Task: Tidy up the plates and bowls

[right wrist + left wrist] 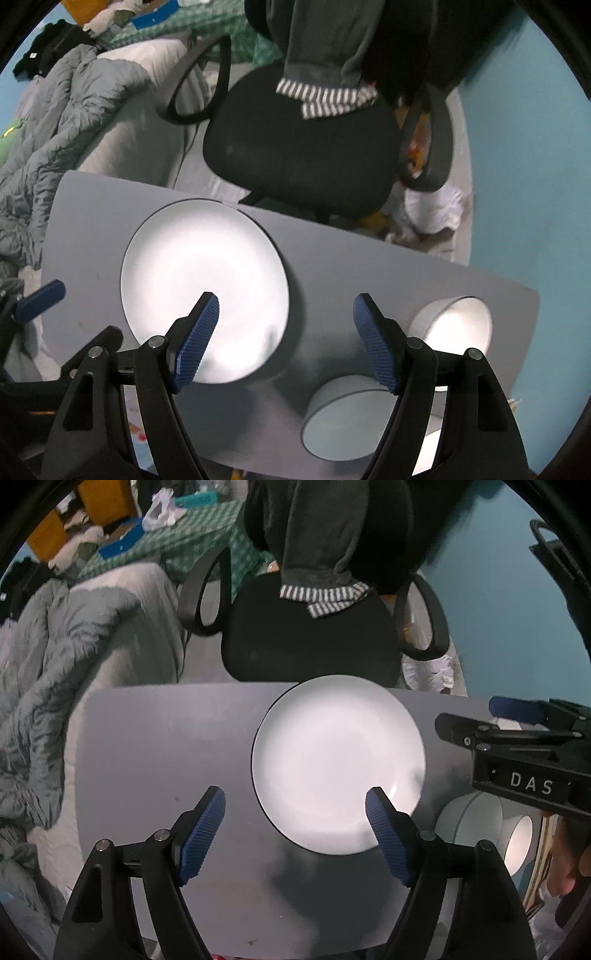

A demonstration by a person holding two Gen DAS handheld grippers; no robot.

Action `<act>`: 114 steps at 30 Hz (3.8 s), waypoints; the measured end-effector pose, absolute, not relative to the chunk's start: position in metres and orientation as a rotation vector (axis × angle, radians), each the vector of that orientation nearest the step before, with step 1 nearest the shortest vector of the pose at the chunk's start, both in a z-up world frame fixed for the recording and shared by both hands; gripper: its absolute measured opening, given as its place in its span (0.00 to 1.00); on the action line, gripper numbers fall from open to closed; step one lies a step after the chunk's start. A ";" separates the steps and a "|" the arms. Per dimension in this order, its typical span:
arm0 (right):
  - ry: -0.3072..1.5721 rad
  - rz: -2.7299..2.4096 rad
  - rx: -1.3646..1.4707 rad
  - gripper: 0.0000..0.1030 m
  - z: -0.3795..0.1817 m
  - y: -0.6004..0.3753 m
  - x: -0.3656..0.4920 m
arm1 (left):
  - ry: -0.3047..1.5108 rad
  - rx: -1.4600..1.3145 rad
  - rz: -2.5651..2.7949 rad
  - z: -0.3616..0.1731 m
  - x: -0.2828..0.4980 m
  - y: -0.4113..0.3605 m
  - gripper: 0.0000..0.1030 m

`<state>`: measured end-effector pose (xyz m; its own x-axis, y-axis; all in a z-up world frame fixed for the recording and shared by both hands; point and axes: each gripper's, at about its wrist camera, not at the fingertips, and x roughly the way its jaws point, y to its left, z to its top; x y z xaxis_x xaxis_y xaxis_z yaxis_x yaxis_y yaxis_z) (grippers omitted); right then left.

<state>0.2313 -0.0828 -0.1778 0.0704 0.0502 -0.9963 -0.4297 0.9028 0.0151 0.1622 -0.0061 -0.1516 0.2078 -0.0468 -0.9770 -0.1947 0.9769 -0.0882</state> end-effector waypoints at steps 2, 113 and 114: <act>1.419 0.375 -0.309 0.73 -0.164 -0.087 0.227 | 1.349 -0.192 0.101 -0.141 0.158 -0.010 0.83; 1.127 -0.207 0.173 0.73 -0.025 -0.343 0.056 | 0.999 0.172 -0.553 -0.014 0.121 -0.224 0.83; 1.133 -0.199 0.174 0.73 -0.028 -0.342 0.059 | 1.014 0.176 -0.546 -0.018 0.122 -0.224 0.83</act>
<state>0.0587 -0.3421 -0.0281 0.4098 -0.0691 -0.9096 0.2446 0.9689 0.0366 0.1221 -0.2243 -0.0183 0.4090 -0.3511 -0.8423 0.5099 0.8534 -0.1082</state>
